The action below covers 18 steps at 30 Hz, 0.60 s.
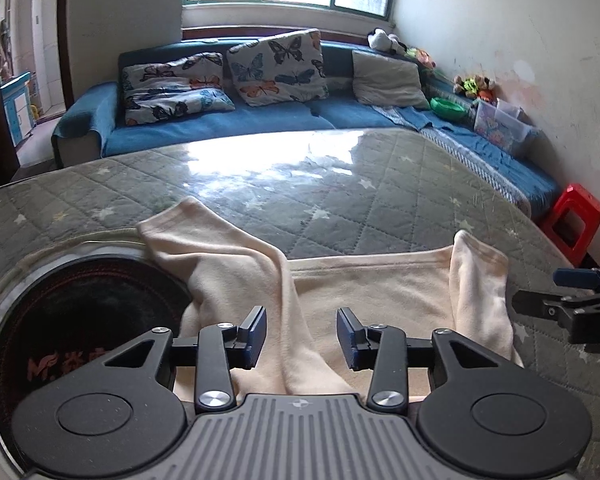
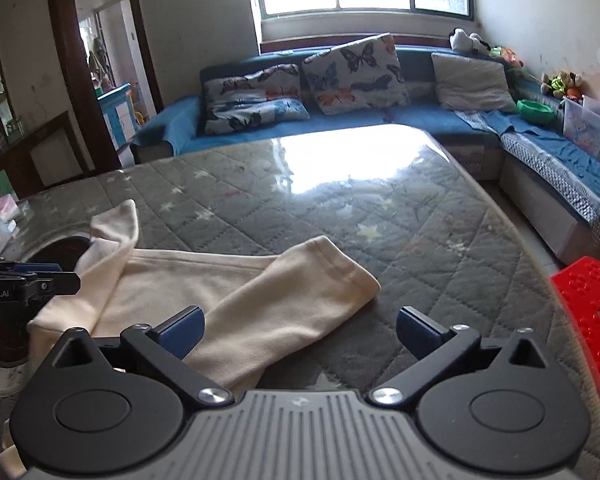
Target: Fold clothes
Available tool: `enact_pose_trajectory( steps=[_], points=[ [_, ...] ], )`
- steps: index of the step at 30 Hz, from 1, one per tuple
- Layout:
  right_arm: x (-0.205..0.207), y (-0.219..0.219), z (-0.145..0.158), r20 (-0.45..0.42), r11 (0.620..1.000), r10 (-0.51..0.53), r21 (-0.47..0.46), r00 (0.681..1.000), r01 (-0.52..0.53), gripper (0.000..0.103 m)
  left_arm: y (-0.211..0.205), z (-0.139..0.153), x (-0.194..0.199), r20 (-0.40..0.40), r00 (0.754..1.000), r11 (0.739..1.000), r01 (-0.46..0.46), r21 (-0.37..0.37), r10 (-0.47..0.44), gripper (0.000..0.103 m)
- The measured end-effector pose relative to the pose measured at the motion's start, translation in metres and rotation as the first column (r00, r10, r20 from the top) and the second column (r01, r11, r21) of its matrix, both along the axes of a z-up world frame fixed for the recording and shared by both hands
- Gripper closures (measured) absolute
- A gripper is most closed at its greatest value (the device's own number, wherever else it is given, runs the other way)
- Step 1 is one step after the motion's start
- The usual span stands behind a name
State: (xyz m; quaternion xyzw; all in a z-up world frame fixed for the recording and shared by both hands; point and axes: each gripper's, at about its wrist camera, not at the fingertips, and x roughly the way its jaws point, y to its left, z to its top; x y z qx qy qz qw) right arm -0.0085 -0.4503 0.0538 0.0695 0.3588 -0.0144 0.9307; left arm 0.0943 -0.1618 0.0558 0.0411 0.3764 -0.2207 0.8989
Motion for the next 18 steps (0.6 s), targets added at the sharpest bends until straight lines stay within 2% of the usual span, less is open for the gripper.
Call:
enact_pose_trajectory(
  steps=[5, 7, 8, 9, 12, 14, 16, 18],
  points=[
    [0.016, -0.006, -0.012, -0.029, 0.999, -0.036, 0.011, 0.999, 0.036, 0.005, -0.007, -0.014, 0.011, -0.024, 1.0, 0.999, 0.013, 0.032, -0.012, 0.065],
    [0.025, -0.013, -0.018, -0.041, 0.998, -0.057, 0.036, 0.998, 0.058, 0.009, -0.007, -0.019, 0.013, -0.025, 1.0, 0.999, 0.019, 0.049, -0.018, 0.073],
    [0.029, -0.016, -0.02, -0.044, 0.997, -0.063, 0.044, 0.997, 0.065, 0.013, -0.007, -0.022, 0.014, -0.027, 0.999, 0.998, 0.024, 0.056, -0.023, 0.083],
    [0.031, -0.018, -0.022, -0.047, 0.996, -0.066, 0.049, 0.997, 0.069, 0.018, -0.007, -0.024, 0.014, -0.028, 0.999, 0.998, 0.027, 0.064, -0.026, 0.089],
    [0.043, -0.022, -0.031, -0.058, 0.994, -0.088, 0.057, 0.994, 0.091, 0.026, -0.003, -0.025, 0.011, -0.011, 0.999, 0.997, 0.032, 0.067, -0.031, 0.097],
    [0.046, -0.022, -0.033, -0.052, 0.994, -0.098, 0.049, 0.994, 0.1, 0.032, 0.001, -0.022, 0.008, 0.005, 1.0, 0.998, 0.027, 0.061, -0.027, 0.099],
    [0.048, -0.02, -0.034, -0.041, 0.994, -0.098, 0.049, 0.994, 0.1, 0.044, 0.005, -0.019, 0.005, 0.022, 0.999, 0.998, 0.022, 0.055, -0.023, 0.1],
    [0.048, -0.019, -0.034, -0.038, 0.993, -0.1, 0.055, 0.994, 0.102, 0.071, 0.012, -0.015, 0.002, 0.029, 1.0, 0.999, 0.004, 0.036, -0.005, 0.1]
  ],
)
